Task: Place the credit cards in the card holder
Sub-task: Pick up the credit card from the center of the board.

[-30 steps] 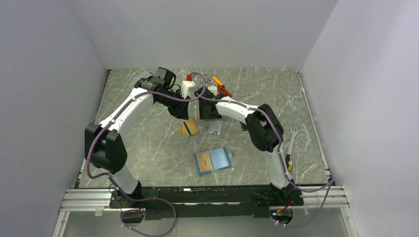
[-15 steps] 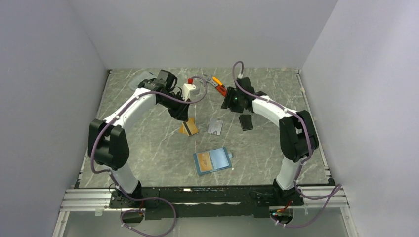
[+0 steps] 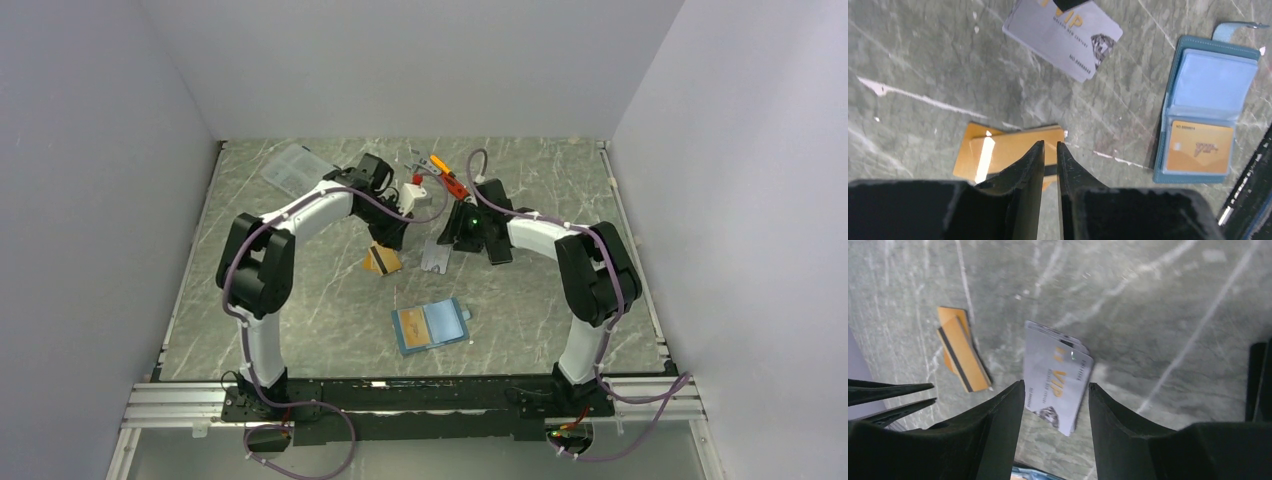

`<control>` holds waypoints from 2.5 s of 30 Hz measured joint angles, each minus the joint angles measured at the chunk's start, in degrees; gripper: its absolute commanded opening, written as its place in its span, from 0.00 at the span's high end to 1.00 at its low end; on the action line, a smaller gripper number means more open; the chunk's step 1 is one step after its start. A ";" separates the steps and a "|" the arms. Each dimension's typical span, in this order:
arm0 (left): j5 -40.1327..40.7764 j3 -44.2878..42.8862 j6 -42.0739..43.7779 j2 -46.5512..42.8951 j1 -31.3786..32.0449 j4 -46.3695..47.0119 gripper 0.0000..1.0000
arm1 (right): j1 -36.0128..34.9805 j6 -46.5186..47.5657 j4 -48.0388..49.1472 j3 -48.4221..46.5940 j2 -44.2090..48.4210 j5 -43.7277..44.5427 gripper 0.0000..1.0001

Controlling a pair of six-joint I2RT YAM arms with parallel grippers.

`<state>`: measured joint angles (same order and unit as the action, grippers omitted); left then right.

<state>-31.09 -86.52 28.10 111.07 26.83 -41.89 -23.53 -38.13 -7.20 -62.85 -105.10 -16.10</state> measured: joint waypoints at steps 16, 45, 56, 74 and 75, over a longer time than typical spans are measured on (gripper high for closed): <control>5.31 -6.21 2.78 7.37 8.20 4.39 0.81 | 5.03 -5.18 13.31 12.70 2.03 -8.15 0.57; 13.03 -6.34 4.81 10.19 12.92 6.25 0.84 | 5.35 -9.07 19.80 16.00 0.79 -12.50 0.64; 14.64 -3.21 6.95 9.51 13.92 8.96 0.85 | 5.49 -9.51 19.78 16.00 0.79 -12.50 0.62; 14.51 2.82 7.61 5.79 14.36 9.92 0.87 | 5.44 -9.46 19.69 15.98 0.96 -12.44 0.59; 14.51 3.26 7.72 5.53 14.38 9.84 0.87 | 5.44 -9.46 19.63 15.98 1.01 -12.39 0.59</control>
<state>-16.58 -83.26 35.81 116.60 41.21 -32.05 -18.09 -47.59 12.43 -46.87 -104.09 -28.49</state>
